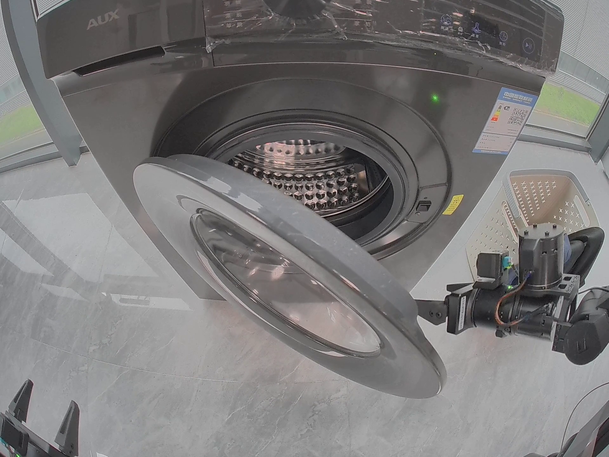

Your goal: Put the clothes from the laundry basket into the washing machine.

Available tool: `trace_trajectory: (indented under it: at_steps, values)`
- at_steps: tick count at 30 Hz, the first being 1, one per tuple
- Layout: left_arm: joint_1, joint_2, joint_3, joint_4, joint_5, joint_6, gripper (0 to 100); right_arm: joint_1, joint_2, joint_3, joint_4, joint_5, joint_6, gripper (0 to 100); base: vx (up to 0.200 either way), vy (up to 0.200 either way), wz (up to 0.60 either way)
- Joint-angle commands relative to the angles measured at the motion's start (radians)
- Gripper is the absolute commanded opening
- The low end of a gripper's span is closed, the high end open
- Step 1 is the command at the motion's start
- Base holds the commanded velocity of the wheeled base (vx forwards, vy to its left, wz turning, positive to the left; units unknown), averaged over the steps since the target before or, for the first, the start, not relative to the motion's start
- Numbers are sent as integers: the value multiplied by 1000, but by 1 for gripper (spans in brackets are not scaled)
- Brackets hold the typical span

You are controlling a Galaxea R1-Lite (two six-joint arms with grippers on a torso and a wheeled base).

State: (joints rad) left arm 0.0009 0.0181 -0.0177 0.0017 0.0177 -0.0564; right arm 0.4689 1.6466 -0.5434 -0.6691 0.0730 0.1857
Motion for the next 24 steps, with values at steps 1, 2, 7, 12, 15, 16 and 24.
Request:
trace_trajectory:
  at_steps: [1, 2, 7, 12, 15, 16, 24]
  values:
    - [1, -13, 15, 0, 1, 0, 100, 16, -56, 89, -6, 37, -25, 100, 0, 0, 0]
    - [1, -13, 16, 0, 1, 0, 100, 16, -73, 105, -7, 56, -32, 100, 0, 0, 0]
    - [1, -13, 16, 0, -1, 0, 100, -1, -97, 92, -7, 88, -32, 100, 0, 0, 0]
    - [1, -13, 16, 0, 1, 0, 100, -75, -41, -9, -7, 39, -28, 100, -120, 0, 0]
    - [1, -13, 16, 0, 1, 0, 100, -85, 13, -87, -7, -9, -23, 100, -200, 0, 0]
    - [1, -13, 16, 0, 1, 0, 100, -85, 13, -87, -7, -9, -23, 100, 0, 0, 0]
    - [1, -13, 15, 0, 1, 0, 100, 7, 76, -118, -7, -15, -3, 100, 0, 0, 0]
